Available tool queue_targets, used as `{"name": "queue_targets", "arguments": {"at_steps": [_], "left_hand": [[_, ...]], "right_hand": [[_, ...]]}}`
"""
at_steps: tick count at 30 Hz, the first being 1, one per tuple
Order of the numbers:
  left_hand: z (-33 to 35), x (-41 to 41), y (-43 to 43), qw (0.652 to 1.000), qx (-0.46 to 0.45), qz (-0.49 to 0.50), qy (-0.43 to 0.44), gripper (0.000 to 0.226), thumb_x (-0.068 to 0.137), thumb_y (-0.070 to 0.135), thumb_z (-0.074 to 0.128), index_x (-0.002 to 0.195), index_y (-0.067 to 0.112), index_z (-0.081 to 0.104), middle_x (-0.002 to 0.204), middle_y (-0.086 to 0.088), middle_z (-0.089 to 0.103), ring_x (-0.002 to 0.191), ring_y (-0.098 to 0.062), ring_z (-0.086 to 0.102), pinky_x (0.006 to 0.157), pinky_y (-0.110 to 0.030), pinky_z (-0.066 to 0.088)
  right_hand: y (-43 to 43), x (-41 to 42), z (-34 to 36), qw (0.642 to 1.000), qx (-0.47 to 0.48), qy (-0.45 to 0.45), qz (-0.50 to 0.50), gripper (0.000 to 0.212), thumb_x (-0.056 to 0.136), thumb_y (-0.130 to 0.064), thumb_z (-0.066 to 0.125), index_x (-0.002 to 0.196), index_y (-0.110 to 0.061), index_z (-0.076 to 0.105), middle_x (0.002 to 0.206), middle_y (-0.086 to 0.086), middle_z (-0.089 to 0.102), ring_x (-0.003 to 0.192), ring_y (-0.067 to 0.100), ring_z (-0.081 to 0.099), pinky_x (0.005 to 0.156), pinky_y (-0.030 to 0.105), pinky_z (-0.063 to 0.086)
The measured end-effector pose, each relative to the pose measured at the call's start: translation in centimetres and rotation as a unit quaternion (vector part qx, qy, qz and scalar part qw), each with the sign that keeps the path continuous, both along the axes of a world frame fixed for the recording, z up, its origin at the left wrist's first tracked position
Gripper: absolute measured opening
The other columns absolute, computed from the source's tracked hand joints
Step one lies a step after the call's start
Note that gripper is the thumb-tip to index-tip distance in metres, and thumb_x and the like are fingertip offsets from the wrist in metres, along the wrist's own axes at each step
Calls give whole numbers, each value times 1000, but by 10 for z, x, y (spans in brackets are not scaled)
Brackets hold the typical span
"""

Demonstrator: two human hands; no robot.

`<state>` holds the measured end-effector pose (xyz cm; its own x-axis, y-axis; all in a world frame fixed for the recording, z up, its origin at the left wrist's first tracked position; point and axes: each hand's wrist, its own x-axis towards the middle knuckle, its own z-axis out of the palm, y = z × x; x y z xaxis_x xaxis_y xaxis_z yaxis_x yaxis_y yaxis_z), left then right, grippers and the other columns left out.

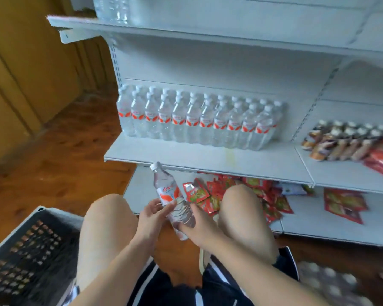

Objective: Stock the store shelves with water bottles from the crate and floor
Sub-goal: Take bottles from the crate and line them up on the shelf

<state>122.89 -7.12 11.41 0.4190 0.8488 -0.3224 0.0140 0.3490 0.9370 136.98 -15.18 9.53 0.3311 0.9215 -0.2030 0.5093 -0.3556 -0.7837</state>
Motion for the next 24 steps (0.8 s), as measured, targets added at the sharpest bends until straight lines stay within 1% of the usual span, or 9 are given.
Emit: {"name": "queue_targets", "arguments": {"at_steps": [5, 7, 9, 11, 13, 16, 19, 21, 24], "left_hand": [[7, 58, -11, 996, 40, -76, -1, 36, 82, 26, 83, 113, 11, 71, 106, -10, 77, 101, -28, 74, 97, -51, 56], [11, 84, -18, 993, 56, -102, -1, 31, 84, 21, 81, 112, 12, 72, 104, -7, 78, 101, -26, 74, 92, -43, 58], [16, 108, -23, 988, 71, -136, -3, 30, 84, 18, 80, 113, 13, 71, 104, -4, 78, 100, -22, 74, 83, -31, 59], [20, 131, -21, 981, 91, -174, 7, 34, 84, 22, 80, 116, 15, 70, 107, 1, 77, 98, -17, 74, 78, -24, 59], [20, 152, -14, 970, 115, -211, 21, 34, 85, 24, 80, 117, 17, 71, 108, 3, 77, 99, -17, 73, 81, -27, 60], [17, 185, 1, 959, 147, -239, 37, 34, 84, 18, 82, 116, 18, 71, 107, 2, 77, 99, -17, 73, 90, -36, 59], [17, 220, 11, 948, 183, -254, 51, 42, 81, 16, 85, 118, 23, 68, 106, 9, 77, 100, -11, 72, 90, -33, 59], [20, 245, 19, 933, 218, -280, 55, 47, 81, 23, 85, 122, 30, 64, 110, 17, 74, 104, -4, 70, 91, -28, 57], [25, 285, 39, 884, 301, -352, 58, 56, 89, 28, 78, 138, 35, 53, 129, 27, 63, 121, 7, 58, 104, -19, 46]], "right_hand": [[-47, 36, 2, 992, 50, -24, -118, 63, 88, -53, 70, 142, -33, 46, 125, -24, 49, 114, -5, 50, 98, 16, 41], [-59, 50, -2, 984, 70, -41, -160, 62, 87, -50, 72, 141, -31, 47, 124, -21, 51, 113, -4, 51, 94, 11, 40], [-66, 64, -3, 974, 86, -52, -202, 63, 83, -53, 71, 137, -31, 50, 123, -15, 58, 113, 3, 57, 89, 13, 43], [-67, 79, -4, 966, 98, -50, -233, 60, 82, -50, 73, 134, -28, 53, 118, -11, 60, 110, 8, 60, 84, 9, 42], [-64, 96, -5, 961, 104, -47, -250, 58, 83, -46, 76, 133, -28, 53, 115, -12, 59, 108, 8, 61, 85, 12, 45], [-53, 123, -2, 957, 98, -59, -266, 64, 82, -52, 75, 136, -30, 49, 122, -12, 58, 112, 9, 61, 89, 28, 53], [-39, 153, 7, 957, 71, -58, -277, 66, 80, -51, 78, 133, -28, 48, 123, -11, 60, 105, 9, 60, 76, 17, 47], [-30, 179, 13, 948, 79, -45, -304, 60, 77, -48, 83, 125, -28, 52, 115, -11, 64, 98, 8, 60, 68, 10, 40], [-19, 226, 13, 928, 118, -50, -349, 59, 76, -43, 85, 123, -27, 54, 111, -9, 67, 99, 9, 63, 68, 8, 40]]}}
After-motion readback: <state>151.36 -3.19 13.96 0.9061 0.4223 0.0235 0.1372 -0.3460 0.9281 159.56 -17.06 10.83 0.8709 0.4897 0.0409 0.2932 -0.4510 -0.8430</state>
